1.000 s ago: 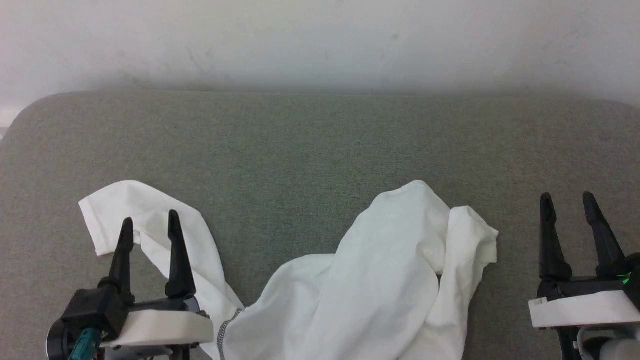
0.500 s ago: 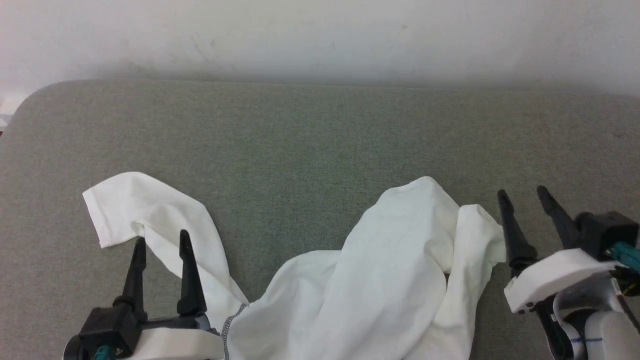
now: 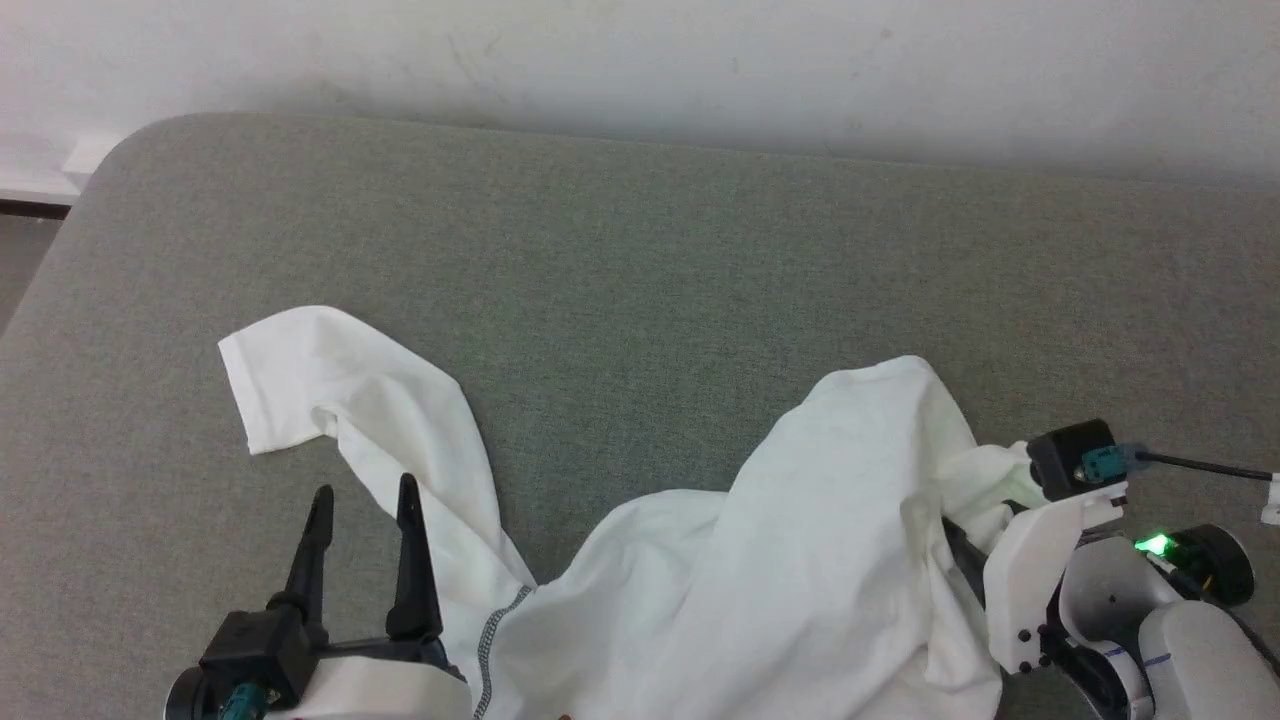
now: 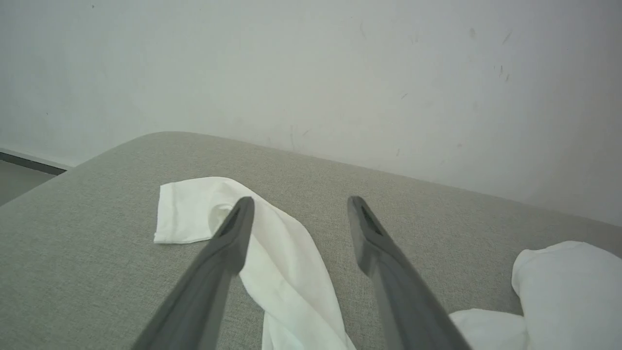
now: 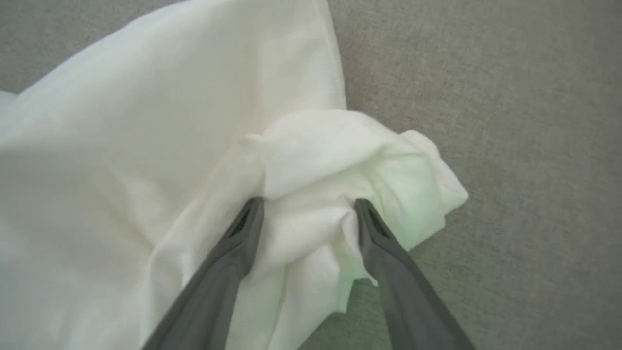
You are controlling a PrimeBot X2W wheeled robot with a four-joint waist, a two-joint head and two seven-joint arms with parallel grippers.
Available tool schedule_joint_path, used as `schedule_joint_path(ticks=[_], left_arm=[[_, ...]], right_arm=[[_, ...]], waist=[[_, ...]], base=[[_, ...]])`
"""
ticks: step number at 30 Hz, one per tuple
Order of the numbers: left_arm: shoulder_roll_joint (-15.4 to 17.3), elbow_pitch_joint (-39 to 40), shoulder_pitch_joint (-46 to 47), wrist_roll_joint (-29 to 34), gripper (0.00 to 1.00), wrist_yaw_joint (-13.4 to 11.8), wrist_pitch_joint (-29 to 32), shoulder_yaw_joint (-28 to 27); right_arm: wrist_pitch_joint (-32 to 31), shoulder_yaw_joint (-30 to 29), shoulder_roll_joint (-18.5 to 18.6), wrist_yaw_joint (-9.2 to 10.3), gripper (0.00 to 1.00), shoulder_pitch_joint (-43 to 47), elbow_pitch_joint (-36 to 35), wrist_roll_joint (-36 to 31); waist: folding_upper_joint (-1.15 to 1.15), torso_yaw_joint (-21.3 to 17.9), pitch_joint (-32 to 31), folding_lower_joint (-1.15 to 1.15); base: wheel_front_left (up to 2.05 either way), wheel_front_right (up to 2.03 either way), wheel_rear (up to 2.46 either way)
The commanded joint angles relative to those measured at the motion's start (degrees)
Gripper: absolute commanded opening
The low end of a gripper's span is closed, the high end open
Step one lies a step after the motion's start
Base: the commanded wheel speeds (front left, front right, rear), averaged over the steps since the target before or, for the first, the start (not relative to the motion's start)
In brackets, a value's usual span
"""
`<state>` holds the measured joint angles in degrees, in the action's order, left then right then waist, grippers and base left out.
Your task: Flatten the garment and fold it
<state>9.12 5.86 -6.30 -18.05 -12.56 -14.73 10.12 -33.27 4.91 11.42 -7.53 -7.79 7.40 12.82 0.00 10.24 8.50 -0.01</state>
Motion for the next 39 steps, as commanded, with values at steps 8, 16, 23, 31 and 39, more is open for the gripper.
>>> schedule_joint_path(ticks=[8,16,23,31,39], left_arm=[[-1.06,-1.51,0.70,1.06,1.00,1.65,-0.27,-0.99],[-1.42,-2.53,0.35,1.43,1.00,2.58,-0.27,-1.61],[-1.73,-3.27,0.63,1.89,1.00,3.18,-0.27,-1.82],[-2.22,-3.49,-0.03,2.13,1.00,3.65,-0.27,-2.06],[-2.08,-3.70,0.21,1.95,1.00,4.17,-0.27,-2.89]], right_arm=[[4.02,1.42,0.19,0.04,0.00,-2.35,4.74,-1.13],[13.54,0.19,2.37,0.04,0.00,-10.24,2.75,-4.07],[17.94,-8.16,6.53,0.04,0.00,-17.12,-0.05,-9.69],[18.43,-28.29,3.58,0.04,0.00,-2.32,-9.86,-15.34],[18.80,-36.29,-7.20,0.04,0.00,14.84,-11.77,-15.02]], waist=[[0.00,1.21,-0.60,0.01],[0.00,-1.46,-1.83,0.01],[0.00,-3.77,-2.55,0.01],[0.00,-5.70,-2.05,0.01],[0.00,-7.52,-1.08,0.01]], base=[[0.00,0.00,0.00],[0.00,0.00,0.00],[0.00,0.00,0.00],[0.00,0.00,0.00],[0.00,0.00,0.00]])
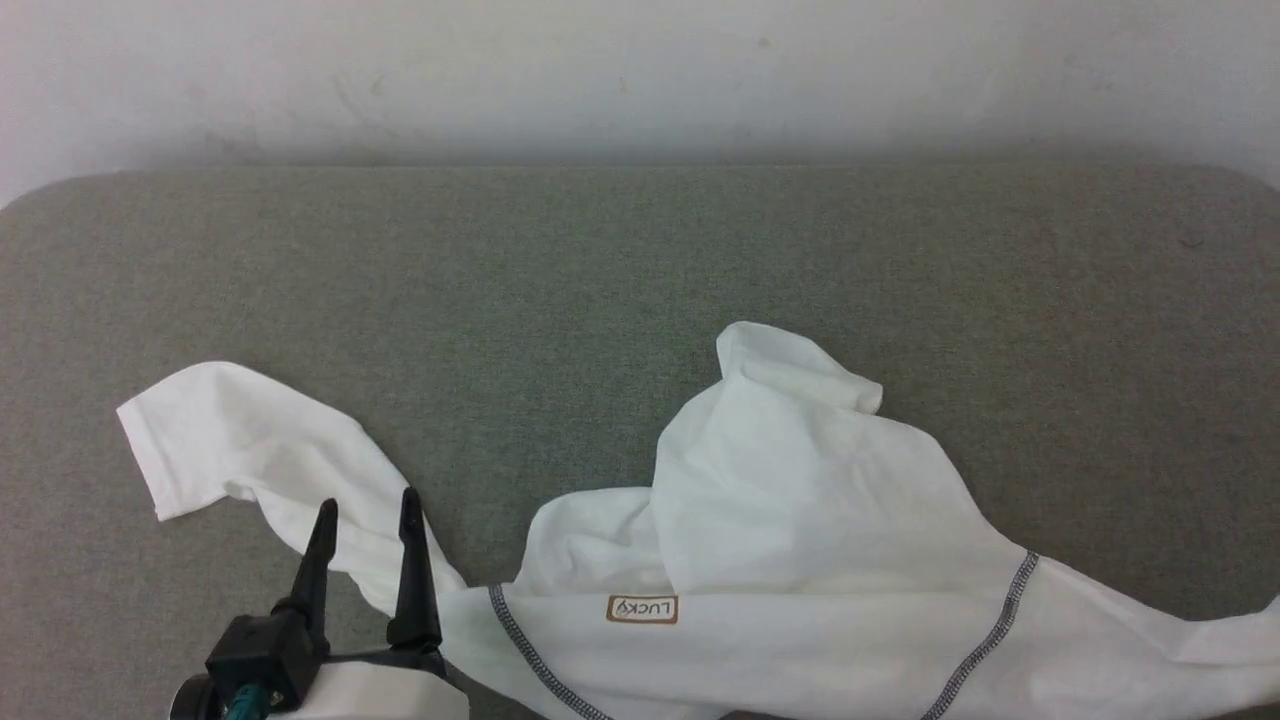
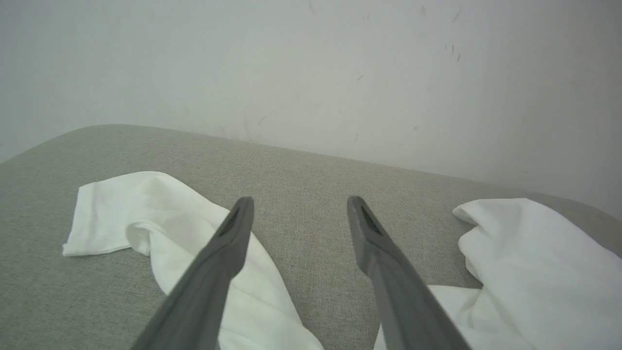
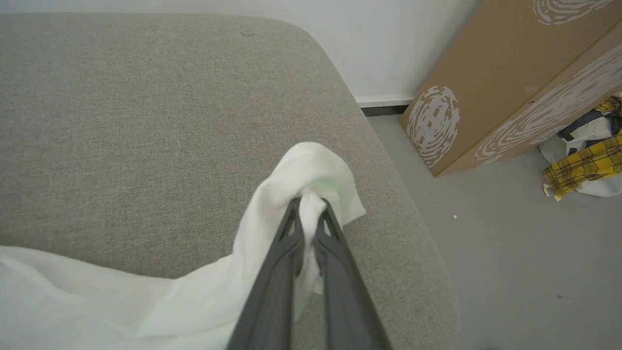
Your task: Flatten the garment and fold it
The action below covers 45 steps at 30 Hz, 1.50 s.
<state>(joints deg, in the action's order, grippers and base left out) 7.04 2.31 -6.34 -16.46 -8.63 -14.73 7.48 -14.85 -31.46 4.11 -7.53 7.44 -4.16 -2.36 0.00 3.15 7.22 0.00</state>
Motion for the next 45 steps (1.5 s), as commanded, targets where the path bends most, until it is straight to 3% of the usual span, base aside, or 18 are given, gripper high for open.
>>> schedule_joint_path(ticks=[1,2,3,4,10,15,19,29,33,37,39,40,45], left_arm=[[0.11,-0.22,0.20,0.36,1.00,0.27,-0.27,-0.34],[0.21,-0.29,0.17,0.36,1.00,0.29,-0.27,-0.41],[0.30,-0.38,0.17,0.37,1.00,0.32,-0.27,-0.43],[0.39,-0.49,0.18,0.38,1.00,0.36,-0.27,-0.40],[0.71,-0.59,0.65,0.55,1.00,0.39,-0.17,0.09],[0.87,-0.27,0.99,0.53,1.00,0.40,-0.16,0.30],[0.58,-0.05,1.47,0.55,1.00,0.36,-0.18,0.60],[-0.66,-1.66,4.19,0.36,1.00,0.94,-0.24,1.85],[-0.91,-2.53,5.14,0.20,1.00,1.43,-0.25,2.04],[-1.43,-2.98,5.80,0.47,1.00,1.54,-0.26,2.59],[-1.64,-3.10,5.97,0.52,1.00,1.64,-0.26,2.73],[-1.73,-3.18,6.07,0.51,1.00,1.68,-0.26,2.78],[-2.04,-3.69,6.23,0.24,1.00,1.91,-0.26,2.71]], right_arm=[[0.61,0.44,-0.30,0.04,0.00,-0.06,0.52,0.44],[0.60,1.02,-0.58,0.04,0.20,0.12,1.36,0.56],[0.18,1.69,-0.76,0.04,0.64,0.18,2.15,0.66],[0.09,2.37,-0.90,0.04,1.00,-0.15,2.55,1.04],[-0.52,7.64,-0.95,0.04,1.00,-4.51,-1.33,3.24],[-4.75,16.76,2.77,0.04,1.00,-10.05,-6.88,5.87],[-9.73,24.87,5.58,0.04,1.00,-16.50,-6.10,9.61],[-27.04,40.42,9.54,0.04,1.00,-30.48,9.96,19.91],[-31.32,42.34,9.74,0.04,1.00,-33.39,17.76,22.25],[-31.74,43.81,9.54,0.04,1.00,-34.76,24.20,22.75],[-30.93,44.83,9.61,0.04,0.38,-35.17,26.70,21.97],[-30.20,45.48,9.75,0.04,0.03,-35.42,27.63,21.63],[-24.81,46.57,10.47,0.04,0.00,-37.77,29.52,20.37]], waist=[[0.00,-0.72,0.17,0.00],[0.00,-0.93,0.11,0.00],[0.00,-1.05,0.01,0.00],[0.00,-1.12,-0.10,0.00],[0.00,-0.35,-0.70,0.00],[0.00,1.26,0.18,0.00],[0.00,2.90,1.49,0.00],[0.00,8.47,5.07,0.00],[0.00,10.58,5.97,0.00],[0.00,12.28,6.32,0.00],[0.00,12.81,6.28,0.00],[0.00,13.01,6.21,0.00],[0.00,13.38,5.33,0.00]], base=[[0.00,0.00,0.00],[0.00,0.00,0.00],[0.00,0.00,0.00],[0.00,0.00,0.00],[0.00,0.00,0.00],[0.00,0.00,0.00],[0.00,0.00,0.00],[0.00,0.00,0.00],[0.00,0.00,0.00],[0.00,0.00,0.00],[0.00,0.00,0.00],[0.00,0.00,0.00],[0.00,0.00,0.00]])
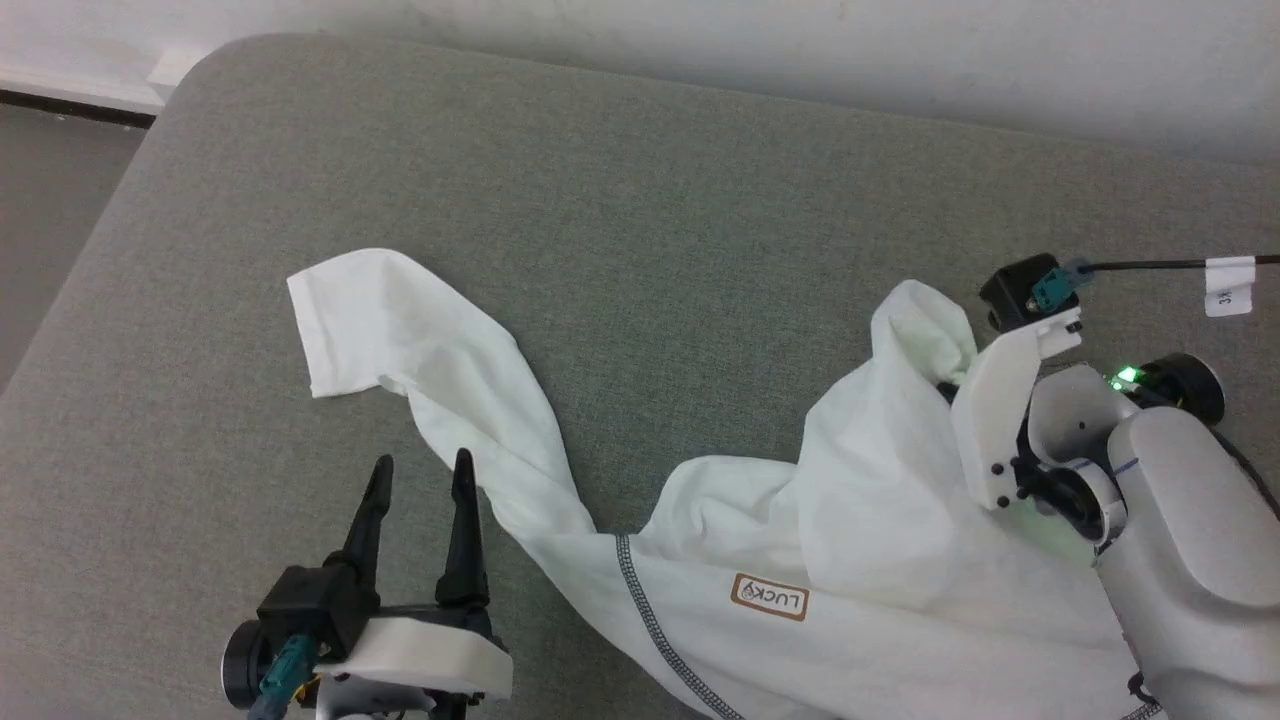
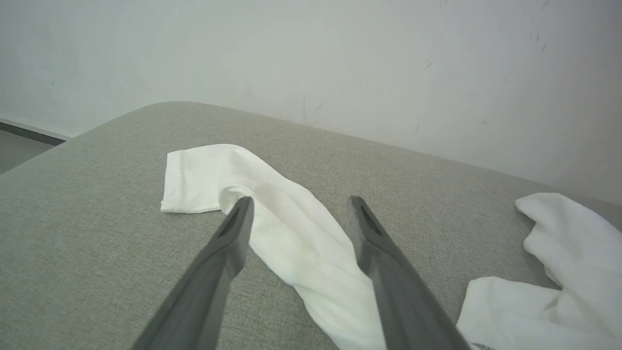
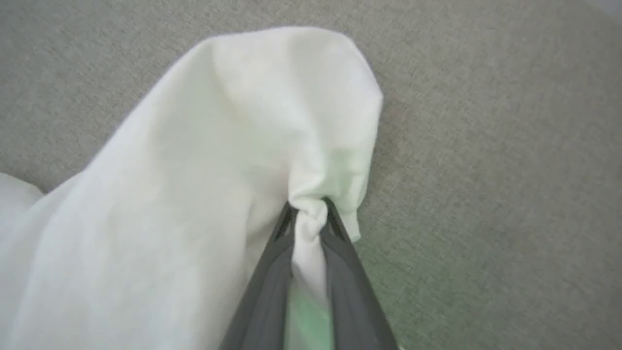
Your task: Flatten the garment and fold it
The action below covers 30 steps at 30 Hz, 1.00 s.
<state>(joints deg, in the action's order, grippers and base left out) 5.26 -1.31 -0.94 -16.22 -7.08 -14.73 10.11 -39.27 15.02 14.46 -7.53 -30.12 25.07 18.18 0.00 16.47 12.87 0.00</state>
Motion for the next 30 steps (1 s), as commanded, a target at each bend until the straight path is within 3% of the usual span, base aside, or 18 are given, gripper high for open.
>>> schedule_joint_path(ticks=[1,5,12,17,23,24,25,30], left_arm=[[-0.35,-0.25,0.60,-0.09,1.00,0.40,-0.26,-0.10],[-0.54,0.01,0.02,0.05,1.00,0.27,-0.27,-0.24],[-1.33,0.96,1.28,-0.19,1.00,0.92,-0.27,0.48],[-1.95,1.32,3.61,-0.47,1.00,1.50,-0.27,1.97],[-2.29,-0.21,7.29,-1.61,1.00,2.84,-0.27,4.29],[-2.32,-0.44,7.73,-1.79,1.00,2.90,-0.27,4.64],[-2.33,-0.57,8.12,-2.12,1.00,2.86,-0.27,4.94],[-2.36,-0.82,9.01,-3.10,1.00,1.75,-0.27,5.44]], right_arm=[[1.80,0.59,0.42,0.04,0.00,-2.49,0.06,-0.13],[3.85,1.29,1.71,0.04,0.00,-7.99,-1.48,0.02],[5.85,3.79,7.49,0.04,0.00,-26.11,-3.84,-3.75],[6.75,6.34,10.70,0.04,0.00,-35.31,-0.53,-6.77],[9.65,8.69,13.32,0.04,0.00,-36.84,5.77,-10.27],[10.41,9.27,13.79,0.04,0.15,-36.68,6.74,-11.07],[11.14,9.05,13.80,0.04,1.00,-36.47,7.83,-11.45],[13.75,10.11,12.60,0.04,1.00,-36.03,11.56,-12.02]], waist=[[0.00,0.00,-0.99,0.00],[0.00,0.03,-1.35,0.00],[0.00,2.44,2.88,0.00],[0.00,5.51,7.82,0.00],[0.00,9.64,12.04,0.00],[0.00,10.03,12.56,0.00],[0.00,10.27,12.96,0.00],[0.00,9.60,12.93,0.00]], base=[[0.00,0.00,0.00],[0.00,0.00,0.00],[0.00,0.00,0.00],[0.00,0.00,0.00],[0.00,0.00,0.00],[0.00,0.00,0.00],[0.00,0.00,0.00],[0.00,0.00,0.00]])
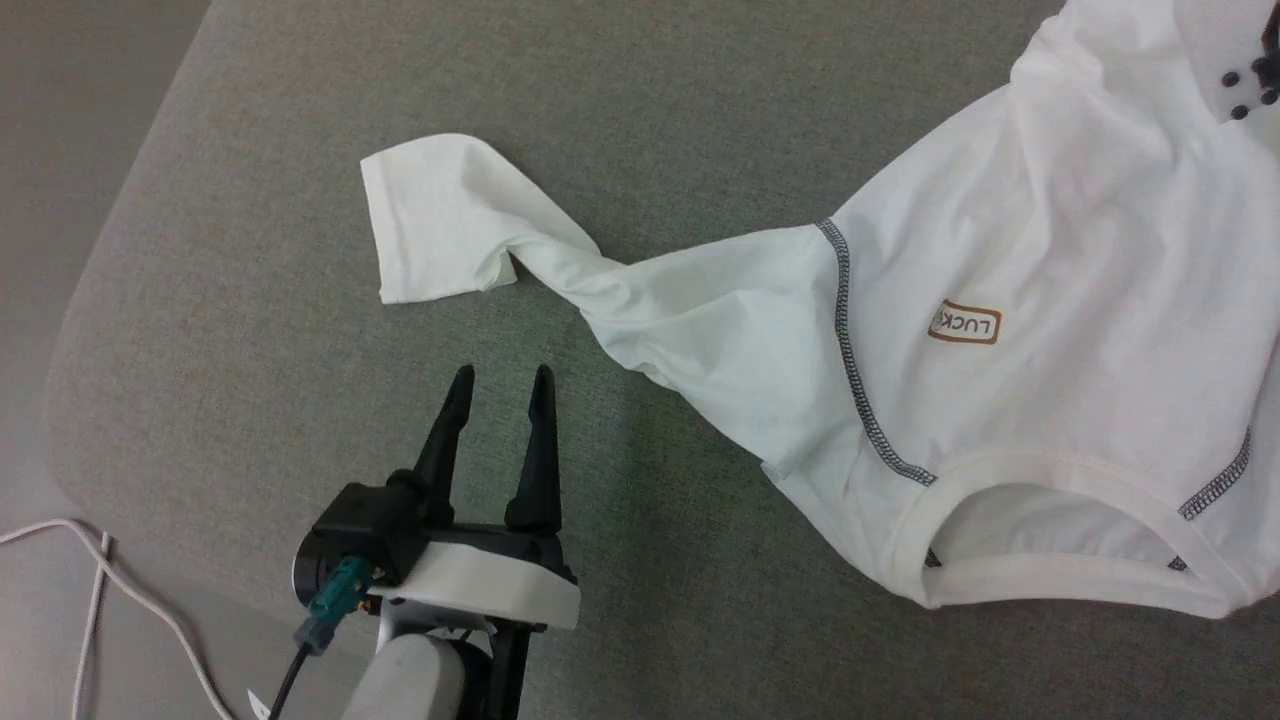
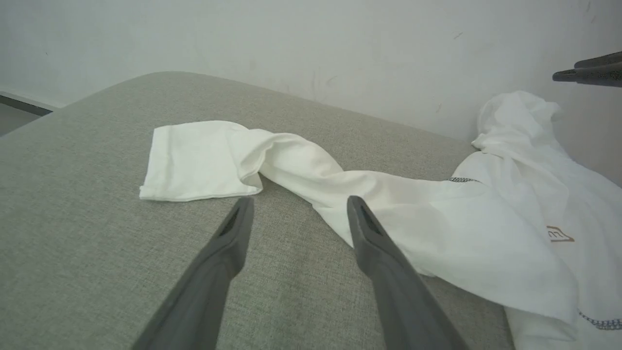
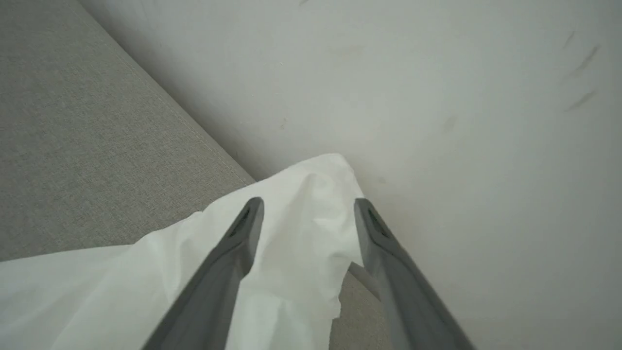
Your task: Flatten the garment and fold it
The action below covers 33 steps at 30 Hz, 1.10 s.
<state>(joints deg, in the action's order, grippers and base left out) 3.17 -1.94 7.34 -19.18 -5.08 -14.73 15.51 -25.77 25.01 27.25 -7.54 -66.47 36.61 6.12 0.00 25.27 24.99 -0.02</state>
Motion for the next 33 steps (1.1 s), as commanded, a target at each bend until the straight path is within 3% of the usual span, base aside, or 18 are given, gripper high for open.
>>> schedule_joint_path(ticks=[1,9,15,19,26,33], left_arm=[[-0.28,-0.34,0.71,0.04,1.00,-0.33,-0.27,-0.10],[-0.28,-0.67,-1.50,2.75,1.00,-0.26,-0.27,-2.73],[0.46,0.18,-4.97,4.16,1.00,-0.67,-0.27,-4.75],[1.16,1.54,-7.65,4.47,1.00,-1.39,-0.27,-6.20],[1.67,3.54,-9.86,4.61,1.00,-1.78,-0.27,-6.66],[2.36,4.10,-9.91,4.15,1.00,-1.50,-0.27,-6.87]], right_arm=[[0.80,0.26,-0.52,0.05,1.00,0.39,0.52,0.39],[5.56,-1.36,-3.14,0.05,1.00,2.86,1.21,5.64],[7.30,-8.22,-3.35,0.05,1.00,10.89,-5.26,9.44],[4.76,-14.28,-2.55,0.05,1.00,21.60,-13.61,10.24],[-6.03,-27.87,-1.33,0.05,1.00,47.65,-29.63,10.92],[-10.19,-36.09,-4.32,0.05,1.00,65.02,-35.67,9.90]], waist=[[0.00,0.40,0.29,0.02],[0.00,-4.52,-6.90,0.02],[0.00,-8.95,-12.35,0.02],[0.00,-11.85,-14.45,0.02],[0.00,-14.13,-14.86,0.02],[0.00,-14.39,-13.96,0.02]], base=[[0.00,0.00,0.00],[0.00,0.00,0.00],[0.00,0.00,0.00],[0.00,0.00,0.00],[0.00,0.00,0.00],[0.00,0.00,0.00]])
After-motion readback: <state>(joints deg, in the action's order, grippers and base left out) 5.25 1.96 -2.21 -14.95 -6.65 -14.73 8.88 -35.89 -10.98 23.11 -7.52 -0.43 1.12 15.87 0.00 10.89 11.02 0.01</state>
